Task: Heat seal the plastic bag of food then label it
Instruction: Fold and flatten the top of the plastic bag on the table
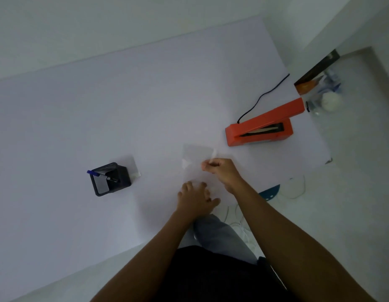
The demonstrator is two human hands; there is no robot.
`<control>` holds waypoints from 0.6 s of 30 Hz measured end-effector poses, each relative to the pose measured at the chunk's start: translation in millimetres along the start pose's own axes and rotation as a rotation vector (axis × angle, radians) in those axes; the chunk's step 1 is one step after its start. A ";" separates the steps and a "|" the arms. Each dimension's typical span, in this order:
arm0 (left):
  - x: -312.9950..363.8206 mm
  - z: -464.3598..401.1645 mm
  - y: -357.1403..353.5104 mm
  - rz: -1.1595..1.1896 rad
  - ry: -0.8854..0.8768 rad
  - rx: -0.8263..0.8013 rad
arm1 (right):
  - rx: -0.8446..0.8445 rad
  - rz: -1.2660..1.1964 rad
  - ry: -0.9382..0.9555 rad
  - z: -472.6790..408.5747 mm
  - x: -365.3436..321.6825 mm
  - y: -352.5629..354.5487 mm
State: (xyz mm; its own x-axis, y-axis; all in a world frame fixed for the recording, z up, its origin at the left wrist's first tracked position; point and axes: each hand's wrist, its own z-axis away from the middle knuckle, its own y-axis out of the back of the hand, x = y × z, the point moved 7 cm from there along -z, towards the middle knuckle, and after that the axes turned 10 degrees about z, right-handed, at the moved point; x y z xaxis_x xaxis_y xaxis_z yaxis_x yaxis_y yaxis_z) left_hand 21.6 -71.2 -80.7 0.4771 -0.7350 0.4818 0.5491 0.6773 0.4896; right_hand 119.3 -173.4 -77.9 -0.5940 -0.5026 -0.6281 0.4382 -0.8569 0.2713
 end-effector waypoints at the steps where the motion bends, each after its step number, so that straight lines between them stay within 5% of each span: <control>1: -6.5 2.2 11.9 0.198 -0.013 0.063 | 0.002 -0.002 0.004 4.3 0.1 1.6; 3: -25.7 6.5 39.2 0.489 -0.015 0.210 | 0.008 -0.015 0.020 12.9 -3.4 5.7; 6: -40.9 10.8 80.2 0.587 -0.051 0.383 | 0.000 -0.027 0.049 28.6 -14.3 13.3; 12: 10.3 6.7 109.6 0.761 -0.293 0.007 | 0.022 -0.018 0.122 50.5 -32.2 38.9; 18: 66.7 -2.6 108.7 0.780 -0.342 -0.024 | 0.027 -0.079 0.159 55.9 -38.1 83.0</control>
State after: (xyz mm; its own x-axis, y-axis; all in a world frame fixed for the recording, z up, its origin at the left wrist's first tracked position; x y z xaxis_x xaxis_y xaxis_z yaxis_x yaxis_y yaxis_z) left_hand 114.9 -46.8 2.8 0.4938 -0.0055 0.8696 0.1653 0.9823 -0.0877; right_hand 140.6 -231.7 9.3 -0.5106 -0.4111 -0.7552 0.3750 -0.8968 0.2346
